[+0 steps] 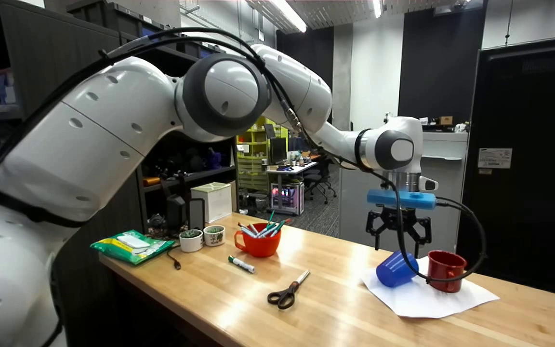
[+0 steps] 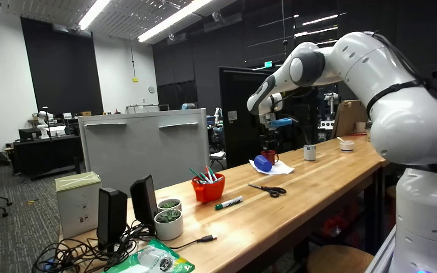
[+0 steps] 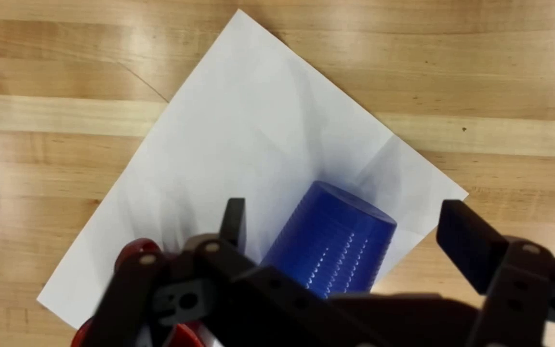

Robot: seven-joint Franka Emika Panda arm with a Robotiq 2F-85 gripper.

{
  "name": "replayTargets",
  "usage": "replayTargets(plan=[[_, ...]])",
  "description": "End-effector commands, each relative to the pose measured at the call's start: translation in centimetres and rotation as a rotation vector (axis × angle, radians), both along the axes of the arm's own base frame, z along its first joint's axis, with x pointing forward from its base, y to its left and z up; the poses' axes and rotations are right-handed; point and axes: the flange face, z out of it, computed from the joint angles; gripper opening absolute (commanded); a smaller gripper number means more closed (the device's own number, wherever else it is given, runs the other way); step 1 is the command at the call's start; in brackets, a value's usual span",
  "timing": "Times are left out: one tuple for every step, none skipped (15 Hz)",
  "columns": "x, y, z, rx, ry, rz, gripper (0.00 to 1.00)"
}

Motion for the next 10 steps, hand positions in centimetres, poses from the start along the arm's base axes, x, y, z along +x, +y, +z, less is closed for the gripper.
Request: replayTargets(plan=[[1.4,-0.1,-0.1,-0.014,0.020,0.055,1.00],[1.9,0.0,-0.1,-0.028,0.027,0.074,1.00],[2.3,0.1,-0.2,-0.041,0.041,0.093,1.00],[2.6,0.2,-0.4,-0.051,0.053,0.115,1.00],[3.0,0.2,-0.6,-0.057,0.066,0.136,1.00],[3.3,0.2,-0.8,-0.059,0.082,0.160,1.00],[3.5,0.2,-1.0,-0.054,0.096,0.188,1.00],[3.8,0.2,-1.2,-0.051,0.111,0.221,1.00],[4.2,0.1,-1.6,-0.054,0.127,0.255,1.00],[4.5,0.1,-1.7,-0.059,0.138,0.276,1.00]])
